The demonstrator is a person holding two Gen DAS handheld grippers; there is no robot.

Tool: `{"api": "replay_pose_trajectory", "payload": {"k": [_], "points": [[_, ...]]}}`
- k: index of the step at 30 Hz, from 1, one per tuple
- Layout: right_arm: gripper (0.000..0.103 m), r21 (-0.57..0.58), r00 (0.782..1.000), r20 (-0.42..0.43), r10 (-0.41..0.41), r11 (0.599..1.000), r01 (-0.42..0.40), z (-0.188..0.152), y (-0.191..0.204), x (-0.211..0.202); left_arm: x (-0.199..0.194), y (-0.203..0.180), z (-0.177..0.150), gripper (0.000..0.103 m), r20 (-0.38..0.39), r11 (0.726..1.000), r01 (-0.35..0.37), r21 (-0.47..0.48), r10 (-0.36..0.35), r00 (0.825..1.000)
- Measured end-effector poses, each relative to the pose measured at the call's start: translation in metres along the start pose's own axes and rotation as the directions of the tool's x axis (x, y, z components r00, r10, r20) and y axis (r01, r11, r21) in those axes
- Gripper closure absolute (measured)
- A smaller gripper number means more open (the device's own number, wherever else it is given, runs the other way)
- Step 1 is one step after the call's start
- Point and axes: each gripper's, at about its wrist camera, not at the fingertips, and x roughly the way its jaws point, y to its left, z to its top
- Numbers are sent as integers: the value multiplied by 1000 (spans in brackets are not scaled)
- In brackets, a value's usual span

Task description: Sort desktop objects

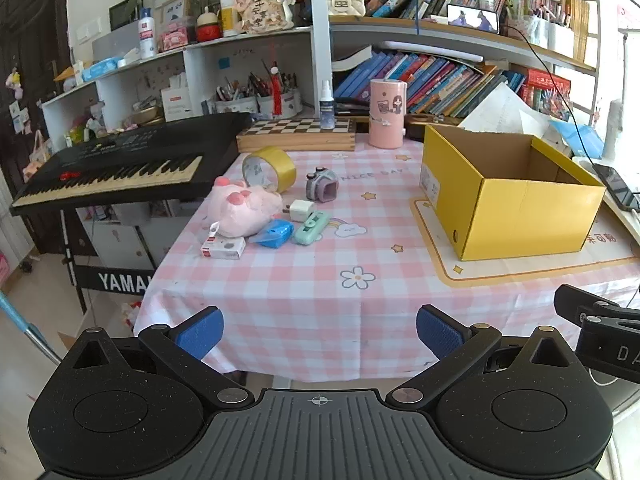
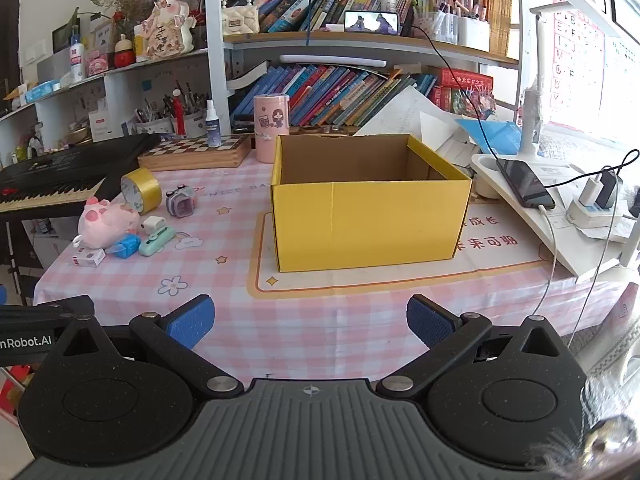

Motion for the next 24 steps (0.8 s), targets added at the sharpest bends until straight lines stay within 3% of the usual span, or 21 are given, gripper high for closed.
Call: {"api": "replay_pose_trajectory", "payload": {"k": [24], "points": [[2,-5,1000,-6,17,1000,-17,-1,3,4,6,1,1,0,-12,1000,-12,10,12,1000]]}}
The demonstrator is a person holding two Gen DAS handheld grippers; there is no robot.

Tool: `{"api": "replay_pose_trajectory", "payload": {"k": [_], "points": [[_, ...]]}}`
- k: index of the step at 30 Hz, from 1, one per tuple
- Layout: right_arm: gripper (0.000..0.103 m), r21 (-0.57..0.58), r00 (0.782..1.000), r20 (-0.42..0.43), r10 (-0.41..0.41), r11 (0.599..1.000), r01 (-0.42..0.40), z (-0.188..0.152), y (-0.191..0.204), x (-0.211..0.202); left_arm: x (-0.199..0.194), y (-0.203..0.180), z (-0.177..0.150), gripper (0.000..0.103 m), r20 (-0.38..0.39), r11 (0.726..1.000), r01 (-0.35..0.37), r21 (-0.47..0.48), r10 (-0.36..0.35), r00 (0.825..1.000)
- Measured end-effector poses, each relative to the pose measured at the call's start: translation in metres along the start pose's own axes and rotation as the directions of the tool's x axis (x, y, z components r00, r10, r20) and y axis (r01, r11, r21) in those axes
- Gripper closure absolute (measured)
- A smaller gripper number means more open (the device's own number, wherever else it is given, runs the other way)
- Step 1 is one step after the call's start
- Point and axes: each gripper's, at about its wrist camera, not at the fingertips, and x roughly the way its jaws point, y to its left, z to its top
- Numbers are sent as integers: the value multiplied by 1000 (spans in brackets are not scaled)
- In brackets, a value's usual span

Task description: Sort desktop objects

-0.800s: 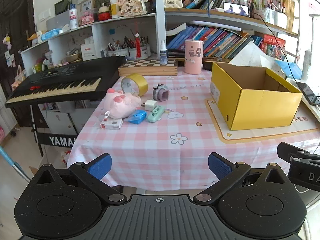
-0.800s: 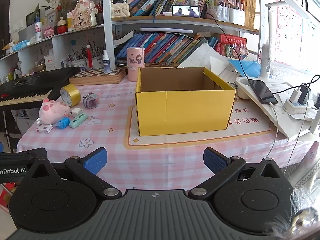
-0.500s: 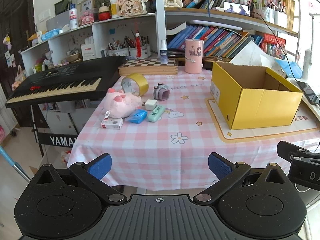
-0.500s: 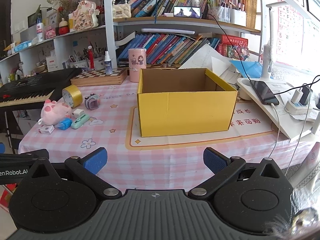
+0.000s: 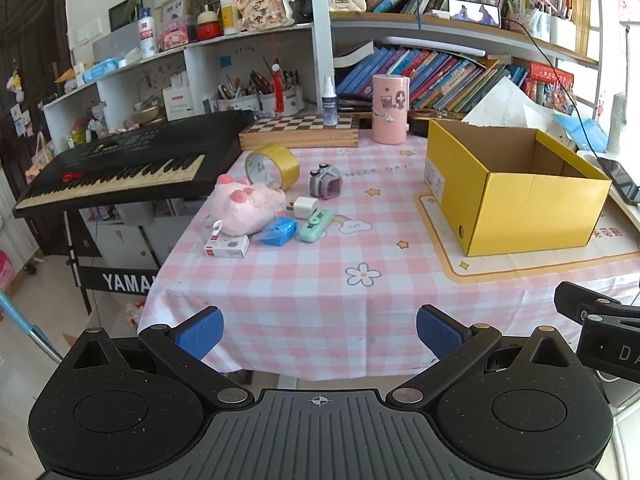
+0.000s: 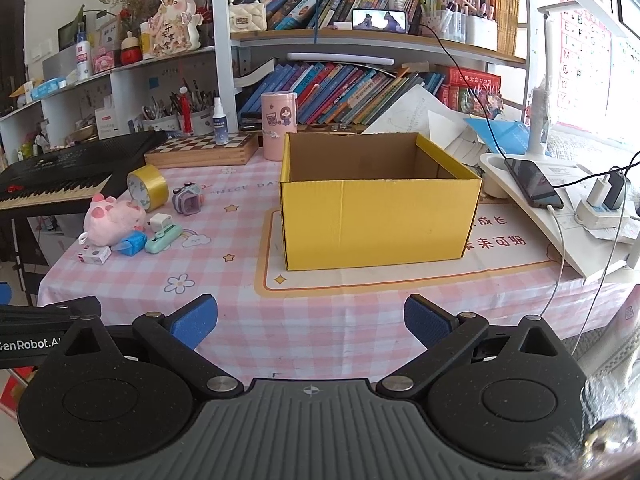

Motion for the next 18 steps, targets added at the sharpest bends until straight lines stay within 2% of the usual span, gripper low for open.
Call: {"api": "replay_pose_trajectory", "payload": {"k": [5,8,14,18], "points": [[2,-11,1000,-21,-18,1000,17,-3,2,1,0,-2,-1,0,-17,1000,-5,19,5,1000],[2,-20,1000,-7,6,1000,-6,-3,5,0,-3,-4,-1,0,6,999,5,33,-5,1000],[3,-39,1000,-13,16,999,-16,0,11,4,3,-1,-2,0,-14,1000,17,20,-16,1000],[7,-47,1000,-11,14,999,-15,1,14,5,5,4,-2,0,-8,1000,22,3,-22,1000]]}}
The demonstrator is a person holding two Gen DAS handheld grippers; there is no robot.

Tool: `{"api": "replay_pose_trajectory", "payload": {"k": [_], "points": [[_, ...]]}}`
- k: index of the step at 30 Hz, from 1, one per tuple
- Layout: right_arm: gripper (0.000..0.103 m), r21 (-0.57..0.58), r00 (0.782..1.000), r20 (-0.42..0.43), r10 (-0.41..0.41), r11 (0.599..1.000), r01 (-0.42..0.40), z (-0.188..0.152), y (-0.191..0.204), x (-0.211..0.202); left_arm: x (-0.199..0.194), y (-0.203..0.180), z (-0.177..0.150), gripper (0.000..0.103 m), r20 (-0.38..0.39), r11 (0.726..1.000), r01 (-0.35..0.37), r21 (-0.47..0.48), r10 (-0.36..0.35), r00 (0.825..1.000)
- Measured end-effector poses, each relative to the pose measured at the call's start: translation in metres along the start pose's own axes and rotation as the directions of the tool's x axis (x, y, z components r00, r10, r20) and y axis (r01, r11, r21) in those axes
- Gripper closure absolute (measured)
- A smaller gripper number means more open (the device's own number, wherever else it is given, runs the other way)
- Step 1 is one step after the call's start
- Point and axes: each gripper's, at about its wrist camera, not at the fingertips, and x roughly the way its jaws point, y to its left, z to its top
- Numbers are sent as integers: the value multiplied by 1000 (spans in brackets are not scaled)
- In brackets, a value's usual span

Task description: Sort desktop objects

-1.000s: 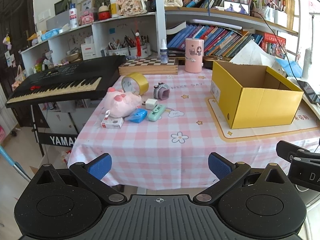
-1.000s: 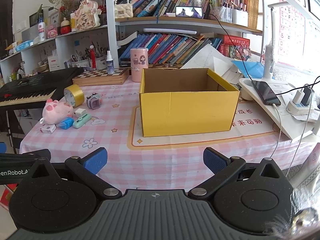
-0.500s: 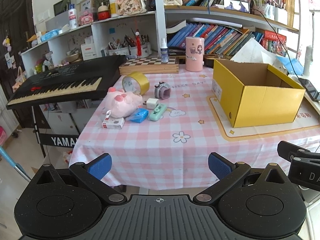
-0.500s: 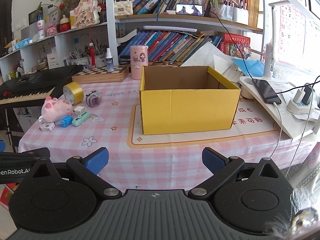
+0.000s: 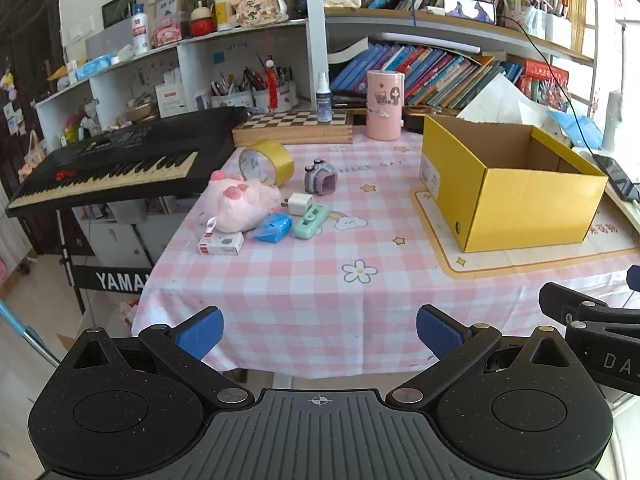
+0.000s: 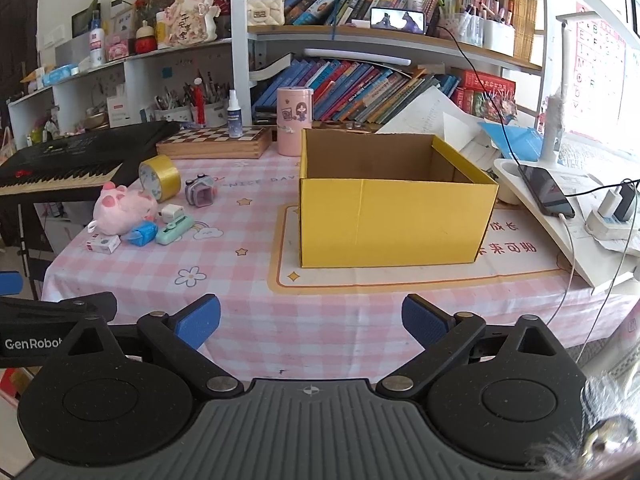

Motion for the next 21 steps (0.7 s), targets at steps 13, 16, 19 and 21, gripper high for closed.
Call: {"api": "replay_pose_trajectory", "payload": {"k": [13,16,19,21], "points": [[12,-3,1000,-12,9,1000,-9,6,14,3,2,19,3,0,22,999,-19,-36,20,1000],[12,-15,1000,-7,11,1000,-11,8,21,3,1,26,2,0,23,999,-22,-49,23,999],[12,-26,1000,-2,18,1000,-18,8,27,3,1,30,1,0,21,998,-28,-49,29,999],[12,-29,1000,-4,20,999,-20,8,30,4,1,32,0,0,21,998,-35,-47,36,999]]}}
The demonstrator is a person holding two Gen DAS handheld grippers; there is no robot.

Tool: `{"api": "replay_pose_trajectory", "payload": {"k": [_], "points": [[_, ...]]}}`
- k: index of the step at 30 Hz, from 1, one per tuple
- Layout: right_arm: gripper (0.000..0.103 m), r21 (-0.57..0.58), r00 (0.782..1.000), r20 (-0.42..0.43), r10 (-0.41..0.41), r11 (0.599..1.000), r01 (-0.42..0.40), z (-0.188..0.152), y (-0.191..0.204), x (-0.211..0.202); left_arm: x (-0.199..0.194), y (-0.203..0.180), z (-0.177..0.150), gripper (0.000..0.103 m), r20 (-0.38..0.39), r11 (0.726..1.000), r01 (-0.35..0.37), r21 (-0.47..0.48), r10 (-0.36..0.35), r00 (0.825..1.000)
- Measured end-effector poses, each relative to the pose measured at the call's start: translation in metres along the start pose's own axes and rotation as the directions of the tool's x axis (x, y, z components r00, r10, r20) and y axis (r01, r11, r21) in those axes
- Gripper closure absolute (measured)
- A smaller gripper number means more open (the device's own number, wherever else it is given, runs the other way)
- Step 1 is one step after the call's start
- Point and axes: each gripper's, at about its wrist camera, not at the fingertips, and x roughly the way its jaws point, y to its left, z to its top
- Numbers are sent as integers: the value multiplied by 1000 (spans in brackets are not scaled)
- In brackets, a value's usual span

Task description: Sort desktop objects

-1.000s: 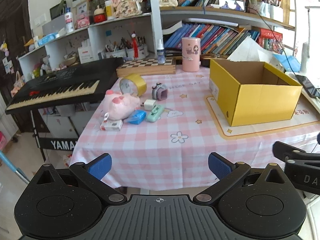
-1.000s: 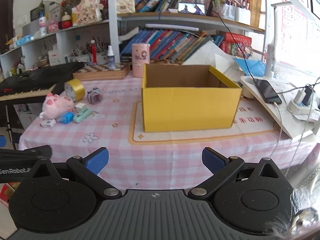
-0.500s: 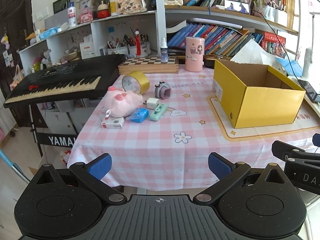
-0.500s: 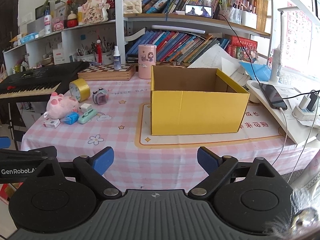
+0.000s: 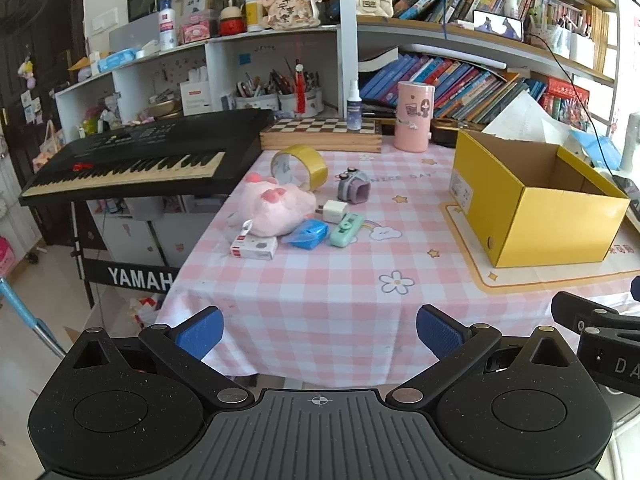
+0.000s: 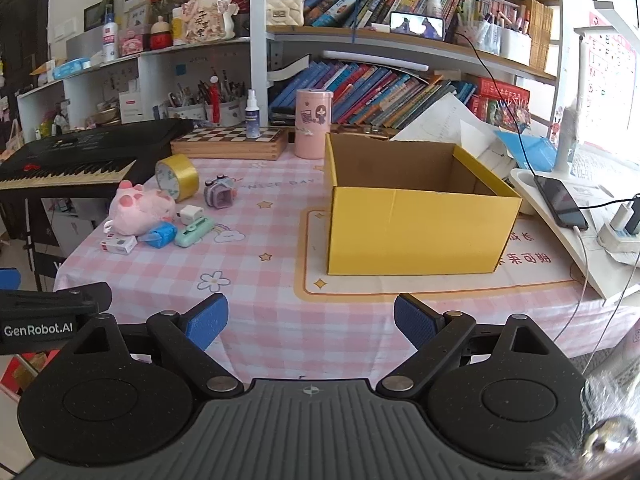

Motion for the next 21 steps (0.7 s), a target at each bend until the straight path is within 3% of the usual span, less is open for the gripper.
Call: {"api": "replay_pose_trajectory", "payload": {"k": [21], "points": [[12,6,1000,-20,-10,1000,10,-4,8,1,3,4,0,0,-19,999,12,37,-11,1000]]}}
